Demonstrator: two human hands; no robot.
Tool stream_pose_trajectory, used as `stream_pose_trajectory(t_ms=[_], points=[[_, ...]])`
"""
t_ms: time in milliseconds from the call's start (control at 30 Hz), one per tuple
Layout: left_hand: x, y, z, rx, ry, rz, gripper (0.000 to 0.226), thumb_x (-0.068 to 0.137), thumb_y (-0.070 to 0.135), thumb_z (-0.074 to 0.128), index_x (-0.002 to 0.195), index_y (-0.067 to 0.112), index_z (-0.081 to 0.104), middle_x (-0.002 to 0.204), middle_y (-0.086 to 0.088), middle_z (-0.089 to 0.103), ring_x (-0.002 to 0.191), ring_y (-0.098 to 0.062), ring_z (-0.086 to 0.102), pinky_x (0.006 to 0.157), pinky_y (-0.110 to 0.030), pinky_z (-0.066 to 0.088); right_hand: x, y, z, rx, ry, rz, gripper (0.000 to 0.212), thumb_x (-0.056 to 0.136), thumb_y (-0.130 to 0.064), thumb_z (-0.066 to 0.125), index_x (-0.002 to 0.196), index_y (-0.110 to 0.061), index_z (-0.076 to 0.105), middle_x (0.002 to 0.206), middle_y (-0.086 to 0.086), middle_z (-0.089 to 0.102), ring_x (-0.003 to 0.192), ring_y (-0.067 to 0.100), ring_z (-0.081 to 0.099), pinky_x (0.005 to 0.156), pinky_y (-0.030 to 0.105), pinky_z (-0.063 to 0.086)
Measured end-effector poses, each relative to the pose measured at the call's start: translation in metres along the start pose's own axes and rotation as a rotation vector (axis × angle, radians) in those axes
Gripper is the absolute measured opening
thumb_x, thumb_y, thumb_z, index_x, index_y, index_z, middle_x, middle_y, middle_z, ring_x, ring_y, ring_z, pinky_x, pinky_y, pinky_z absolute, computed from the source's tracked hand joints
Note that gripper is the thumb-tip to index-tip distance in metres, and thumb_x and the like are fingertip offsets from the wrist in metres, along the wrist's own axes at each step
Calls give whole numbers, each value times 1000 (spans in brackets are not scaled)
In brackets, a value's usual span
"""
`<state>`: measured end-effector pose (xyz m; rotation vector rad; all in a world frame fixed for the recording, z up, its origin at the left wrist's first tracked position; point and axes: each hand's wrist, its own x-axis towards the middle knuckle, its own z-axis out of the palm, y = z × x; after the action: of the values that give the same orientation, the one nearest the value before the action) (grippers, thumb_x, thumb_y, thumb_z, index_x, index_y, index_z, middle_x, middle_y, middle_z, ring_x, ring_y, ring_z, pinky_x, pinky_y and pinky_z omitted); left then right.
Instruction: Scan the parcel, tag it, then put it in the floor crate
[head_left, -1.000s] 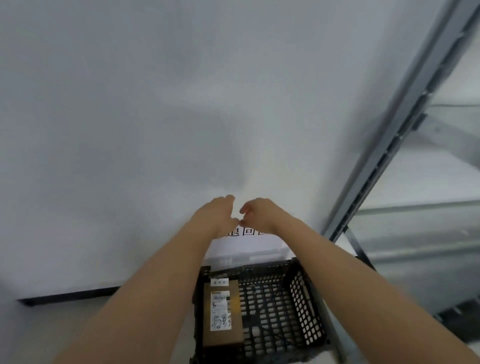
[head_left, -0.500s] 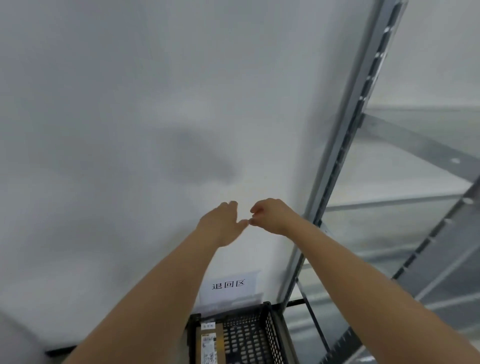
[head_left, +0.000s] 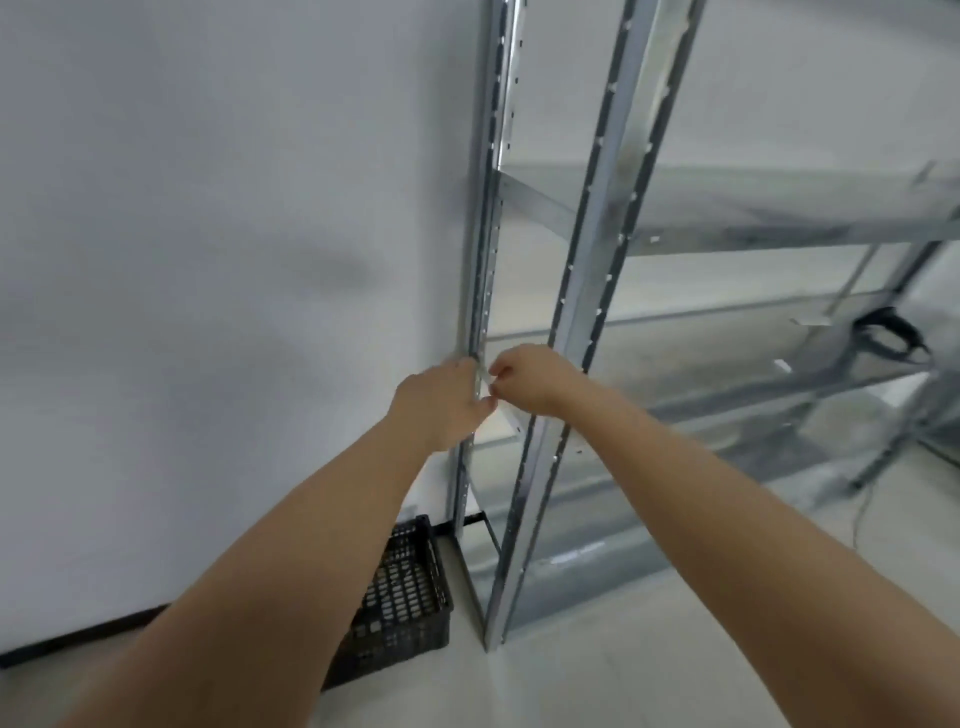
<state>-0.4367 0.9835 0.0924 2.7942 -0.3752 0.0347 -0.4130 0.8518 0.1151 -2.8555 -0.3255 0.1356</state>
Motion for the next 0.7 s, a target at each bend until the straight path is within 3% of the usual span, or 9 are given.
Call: stream_pose_trajectory(t_ms=[167, 400, 500, 700], points=[[-8, 103, 45, -7, -60, 111, 61, 92, 49, 41, 139, 12, 34, 138, -12, 47, 121, -31, 51, 98, -45, 44, -74, 91, -12, 9, -3, 138, 41, 91, -20, 54, 130, -10, 56, 137, 11, 54, 126, 27, 49, 103, 34, 40], [40, 215, 80, -4, -149, 173, 72, 86, 61, 43, 137, 11, 36, 135, -13, 48, 119, -32, 51, 95, -41, 45, -134, 219, -38, 107, 138, 342, 48, 94, -26, 53, 138, -8, 47, 140, 12, 51, 128, 27, 47, 104, 34, 38], [72, 245, 97, -9, -175, 181, 72, 84, 64, 46, 133, 12, 41, 130, -12, 52, 114, -32, 54, 87, -38, 45, -148, 281, -47, 127, 185, 453, 56, 92, -31, 56, 142, -12, 41, 144, 10, 47, 133, 26, 43, 108, 37, 38], [154, 274, 124, 64, -147, 137, 73, 82, 68, 43, 132, 15, 42, 131, -9, 53, 117, -29, 53, 91, -39, 43, -157, 405, -74, 144, 256, 638, 69, 85, -37, 63, 146, -21, 35, 145, 8, 47, 133, 25, 43, 107, 36, 39]])
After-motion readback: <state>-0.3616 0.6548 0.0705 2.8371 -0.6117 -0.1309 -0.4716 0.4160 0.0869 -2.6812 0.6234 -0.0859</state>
